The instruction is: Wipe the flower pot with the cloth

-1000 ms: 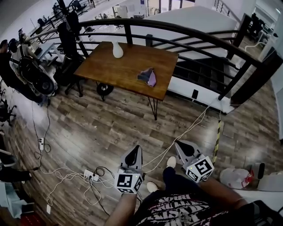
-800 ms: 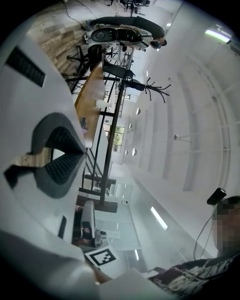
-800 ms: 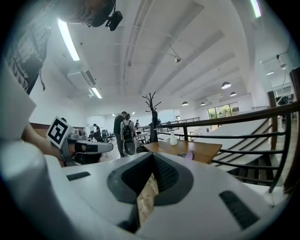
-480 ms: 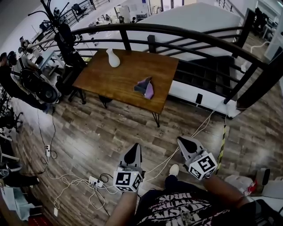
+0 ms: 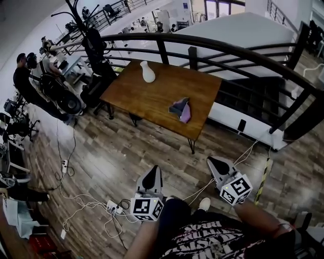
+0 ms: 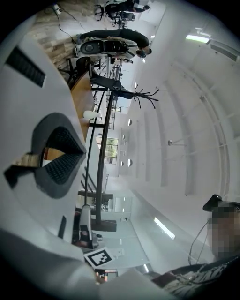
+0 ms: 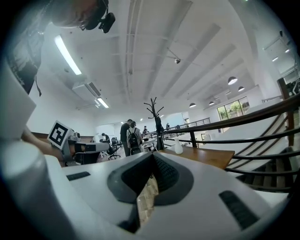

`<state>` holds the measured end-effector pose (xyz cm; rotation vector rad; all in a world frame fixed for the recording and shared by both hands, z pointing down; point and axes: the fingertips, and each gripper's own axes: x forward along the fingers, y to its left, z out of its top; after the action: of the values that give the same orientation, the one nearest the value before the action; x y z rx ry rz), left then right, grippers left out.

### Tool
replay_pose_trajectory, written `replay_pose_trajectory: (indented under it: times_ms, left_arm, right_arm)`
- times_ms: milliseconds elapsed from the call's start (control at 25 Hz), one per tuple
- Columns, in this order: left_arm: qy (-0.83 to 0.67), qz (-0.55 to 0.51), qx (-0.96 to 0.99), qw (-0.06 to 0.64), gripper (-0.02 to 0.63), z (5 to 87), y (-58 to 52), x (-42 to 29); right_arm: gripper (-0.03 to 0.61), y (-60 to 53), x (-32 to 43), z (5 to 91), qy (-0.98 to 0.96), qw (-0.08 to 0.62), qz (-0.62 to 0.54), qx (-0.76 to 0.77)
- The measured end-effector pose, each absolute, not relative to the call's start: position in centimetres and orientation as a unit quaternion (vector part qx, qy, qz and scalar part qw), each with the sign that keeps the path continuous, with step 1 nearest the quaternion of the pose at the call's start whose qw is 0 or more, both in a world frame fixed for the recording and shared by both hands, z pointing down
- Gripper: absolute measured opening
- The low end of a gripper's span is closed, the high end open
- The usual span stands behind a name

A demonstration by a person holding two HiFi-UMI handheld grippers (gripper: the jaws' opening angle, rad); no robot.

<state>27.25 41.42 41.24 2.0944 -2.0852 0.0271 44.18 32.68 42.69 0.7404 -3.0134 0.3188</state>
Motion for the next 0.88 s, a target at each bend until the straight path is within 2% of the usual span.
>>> replay_pose_trajectory:
  times_ms: [240,480,880]
  left_arm:
    - [-0.709,0.007,0.699,0.093,-0.002,42.1,40.4,23.9]
    - [-0.683,0.000,0.723,0.099,-0.002,43.1,34.8,20.5]
    - [-0.639,-0.004,0.759,0.123,-0.002,45.4,26.4,11.6]
  right_arm:
    - [-0.011,31.5,40.8,43.1,-0.969,0.019,0.093,0.228]
    - [-0.011,28.3,37.1,44.0,-0.964,0.035,0.091,0.248]
    - [-0.011,22.3,27.0,46.3,-0.949,0.093,0.101,0.283]
